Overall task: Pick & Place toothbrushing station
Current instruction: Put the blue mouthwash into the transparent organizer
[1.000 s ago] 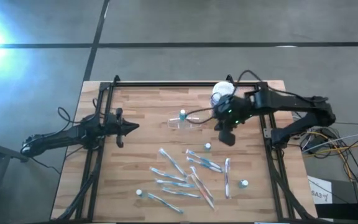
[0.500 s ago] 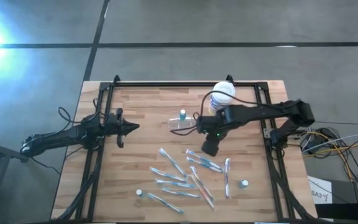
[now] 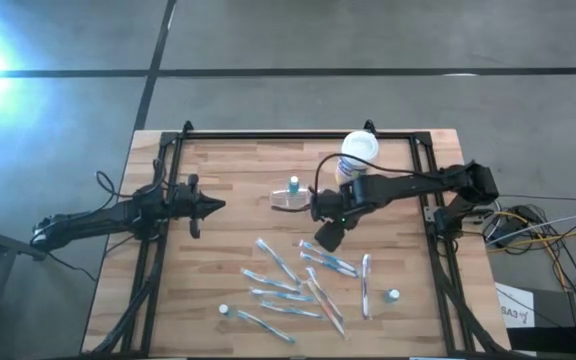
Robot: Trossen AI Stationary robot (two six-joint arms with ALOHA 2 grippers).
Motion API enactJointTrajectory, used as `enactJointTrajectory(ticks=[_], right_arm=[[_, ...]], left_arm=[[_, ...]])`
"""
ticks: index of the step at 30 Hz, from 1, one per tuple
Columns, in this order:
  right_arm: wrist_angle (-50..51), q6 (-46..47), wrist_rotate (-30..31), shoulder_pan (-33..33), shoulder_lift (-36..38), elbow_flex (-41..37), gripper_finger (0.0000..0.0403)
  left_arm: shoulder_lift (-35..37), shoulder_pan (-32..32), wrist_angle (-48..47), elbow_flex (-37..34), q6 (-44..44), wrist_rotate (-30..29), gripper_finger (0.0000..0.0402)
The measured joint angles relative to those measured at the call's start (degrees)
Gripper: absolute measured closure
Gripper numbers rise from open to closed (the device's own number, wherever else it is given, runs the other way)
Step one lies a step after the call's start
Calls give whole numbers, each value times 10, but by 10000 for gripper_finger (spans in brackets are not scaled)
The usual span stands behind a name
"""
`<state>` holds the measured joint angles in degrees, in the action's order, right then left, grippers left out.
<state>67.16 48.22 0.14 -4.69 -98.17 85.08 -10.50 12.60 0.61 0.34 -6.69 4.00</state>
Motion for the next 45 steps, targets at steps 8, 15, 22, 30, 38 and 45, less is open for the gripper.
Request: enactJointTrajectory(ticks=[8,15,22,30,38,45], right_arm=[[0,52,2,-22,-1,0,202],[-1,62,36,-35,-10,-2,202],[0,56,46,-36,-31,-5,202],[-2,43,46,-36,-63,-7,202],[-5,39,46,-36,-76,-9,202],[-8,28,55,-36,-94,-10,202]], left_arm=[[-6,0,0,0,4,0,384],[-6,0,0,0,10,-1,386],[-6,0,7,0,8,-1,385],[-6,0,8,0,7,-1,383],[-6,0,8,0,7,-1,387],[-6,0,8,0,7,-2,383]])
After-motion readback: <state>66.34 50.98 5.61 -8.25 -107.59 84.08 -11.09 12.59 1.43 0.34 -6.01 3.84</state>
